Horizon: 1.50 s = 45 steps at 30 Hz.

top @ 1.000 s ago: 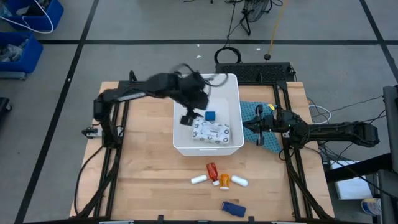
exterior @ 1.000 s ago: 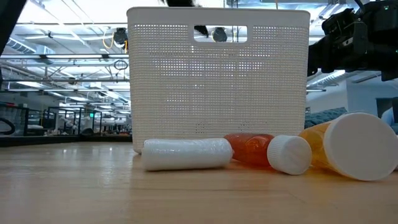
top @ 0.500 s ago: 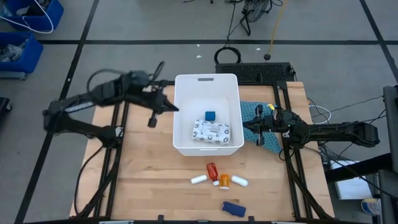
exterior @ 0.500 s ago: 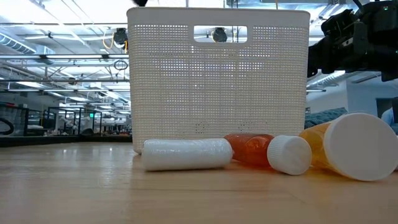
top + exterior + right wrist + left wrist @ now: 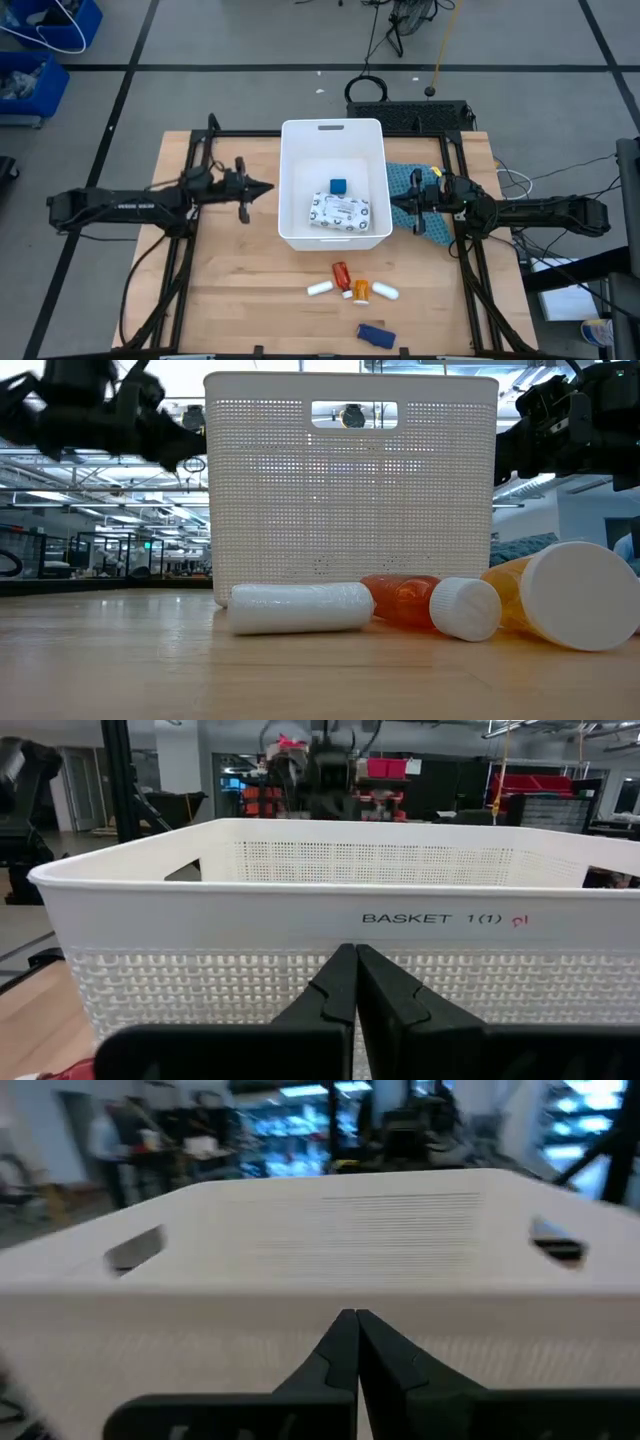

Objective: Pick & place medical supplies in basket/bin
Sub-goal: Adjust the white bin

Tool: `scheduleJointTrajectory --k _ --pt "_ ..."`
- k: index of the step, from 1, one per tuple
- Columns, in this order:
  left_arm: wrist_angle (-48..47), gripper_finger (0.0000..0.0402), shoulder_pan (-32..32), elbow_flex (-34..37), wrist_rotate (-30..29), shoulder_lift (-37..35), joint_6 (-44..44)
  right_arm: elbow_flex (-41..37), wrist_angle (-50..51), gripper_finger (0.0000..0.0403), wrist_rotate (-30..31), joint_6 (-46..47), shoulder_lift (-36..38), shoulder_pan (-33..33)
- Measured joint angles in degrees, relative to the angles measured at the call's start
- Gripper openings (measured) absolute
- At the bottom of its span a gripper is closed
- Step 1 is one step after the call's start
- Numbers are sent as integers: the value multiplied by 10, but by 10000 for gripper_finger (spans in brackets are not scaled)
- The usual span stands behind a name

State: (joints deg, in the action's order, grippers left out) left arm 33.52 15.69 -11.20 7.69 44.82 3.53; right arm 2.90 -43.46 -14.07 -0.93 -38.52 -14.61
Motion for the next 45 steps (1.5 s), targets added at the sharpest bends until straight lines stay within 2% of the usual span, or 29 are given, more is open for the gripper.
scheduleJointTrajectory --k 3,7,13,35,39,42,45 --pt "89 2 -7 60 -25 4 -17 0 0 0 -16 -11 0 0" --pt "139 2 -12 92 -48 5 -2 0 0 0 -27 -31 0 1" --pt "131 2 -12 90 -48 5 20 0 0 0 -28 -29 0 1" --pt "103 2 -11 90 -23 5 5 0 3 0 -43 -29 0 1" --pt "103 12 -12 90 -26 5 8 7 3 0 -48 -16 0 1" --pt "103 21 -11 90 -29 5 7 38 61 0 -70 -19 0 4" --pt "103 19 -12 90 -23 5 7 109 172 0 -72 -53 3 28"
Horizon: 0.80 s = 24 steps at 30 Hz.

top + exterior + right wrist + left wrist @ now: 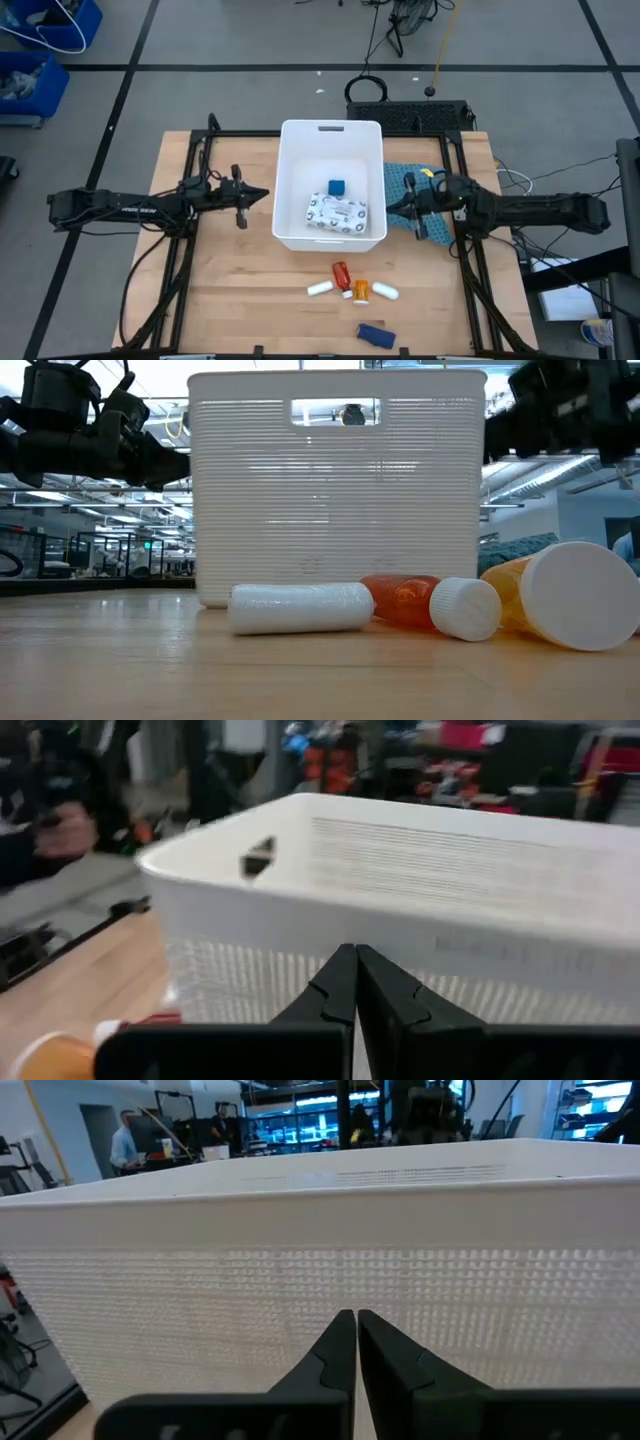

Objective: Pick & place medical supplies in basket/bin
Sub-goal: Adjust the white bin

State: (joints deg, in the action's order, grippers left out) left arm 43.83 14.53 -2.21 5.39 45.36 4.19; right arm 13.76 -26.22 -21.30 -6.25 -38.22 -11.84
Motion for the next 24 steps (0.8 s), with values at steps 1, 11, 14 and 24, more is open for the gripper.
scheduleJointTrajectory --k 1,11,14,24 --pt "0 16 0 0 0 0 0 27 42 0 1 -15 0 11" --pt "-1 24 0 0 -32 0 -57 251 331 0 164 -66 17 107" --pt "-18 16 0 0 -30 0 -61 257 343 0 186 -62 30 114" --pt "-103 3 -45 -63 -9 48 -50 256 364 0 193 -47 72 116"
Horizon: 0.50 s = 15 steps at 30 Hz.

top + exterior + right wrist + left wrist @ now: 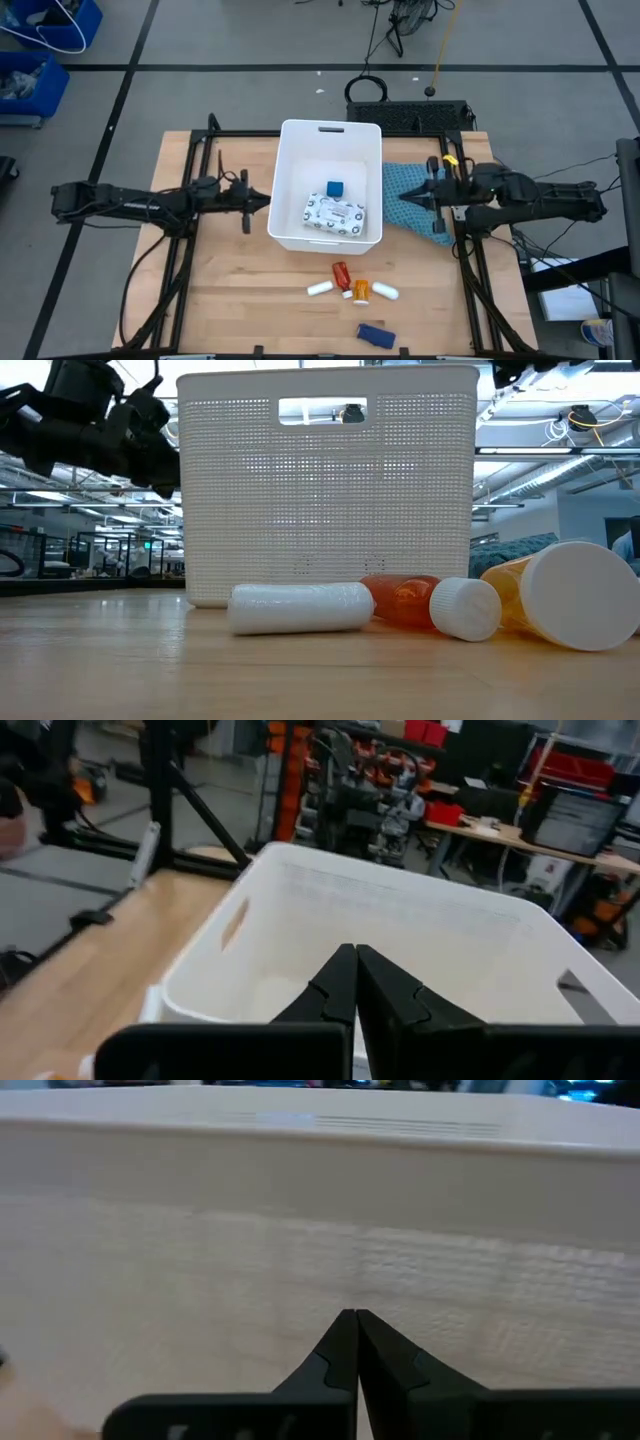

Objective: Pick & place medical supplies in basket/bin
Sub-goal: Adjust the white bin, then put the right white rolled gauze into the white bin

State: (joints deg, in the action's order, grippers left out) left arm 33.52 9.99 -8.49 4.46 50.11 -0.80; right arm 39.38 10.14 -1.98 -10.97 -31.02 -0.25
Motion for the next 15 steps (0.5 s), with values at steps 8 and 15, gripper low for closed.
scheduleJointTrajectory --k 8,15 --pt "-10 3 -34 -45 -16 79 25 0 1 0 -12 22 7 0" --pt "-82 3 -33 -50 -86 59 72 67 104 0 -16 20 3 2"
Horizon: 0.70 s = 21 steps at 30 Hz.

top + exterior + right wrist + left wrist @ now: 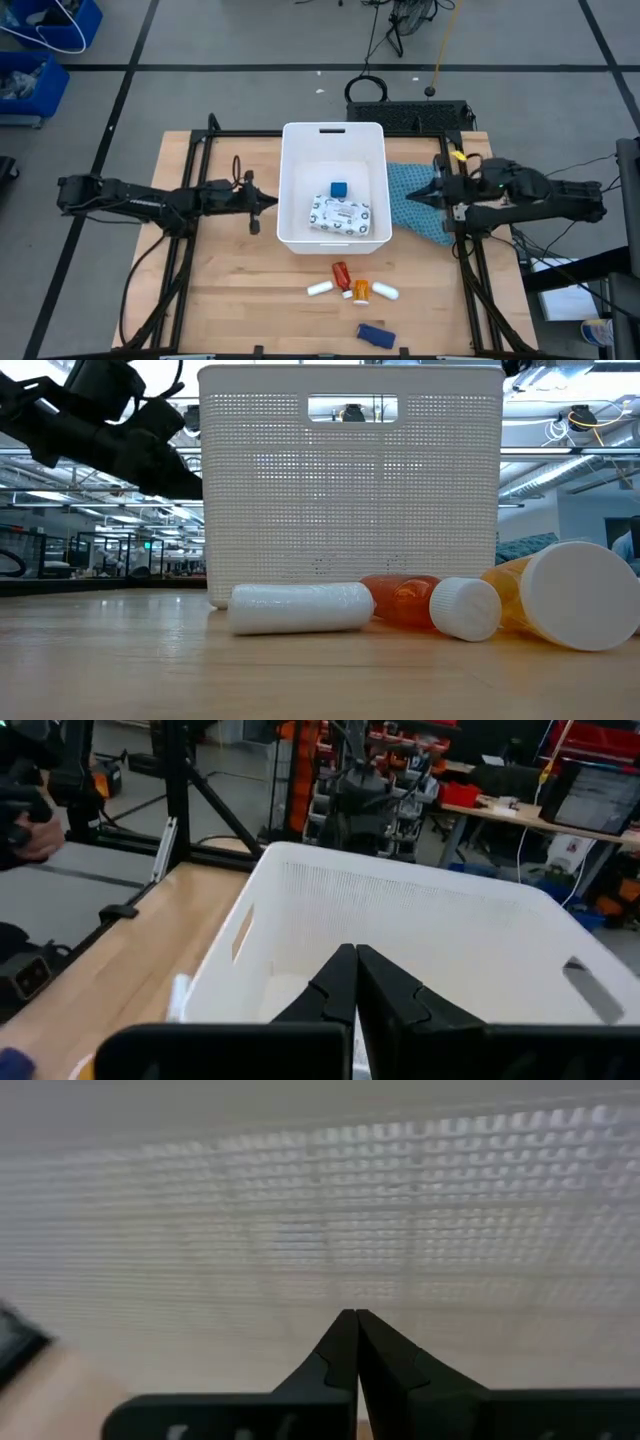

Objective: Pick & place medical supplies in basket/bin
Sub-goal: Put the right white rolled gauze into the white bin

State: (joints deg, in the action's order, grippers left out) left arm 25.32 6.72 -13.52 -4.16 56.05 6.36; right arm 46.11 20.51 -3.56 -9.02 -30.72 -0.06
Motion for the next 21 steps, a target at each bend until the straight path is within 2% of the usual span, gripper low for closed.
scheduleJointTrajectory --k 4,9,16,21 --pt "-34 8 0 0 -30 -36 35 72 51 0 -39 -6 -20 25" --pt "-31 4 0 0 -34 -73 45 136 113 0 -37 -11 -81 91" --pt "-38 32 0 0 -35 -82 38 154 131 0 23 53 -203 219" --pt "-48 36 0 0 -35 -82 39 154 125 0 115 153 -276 331"
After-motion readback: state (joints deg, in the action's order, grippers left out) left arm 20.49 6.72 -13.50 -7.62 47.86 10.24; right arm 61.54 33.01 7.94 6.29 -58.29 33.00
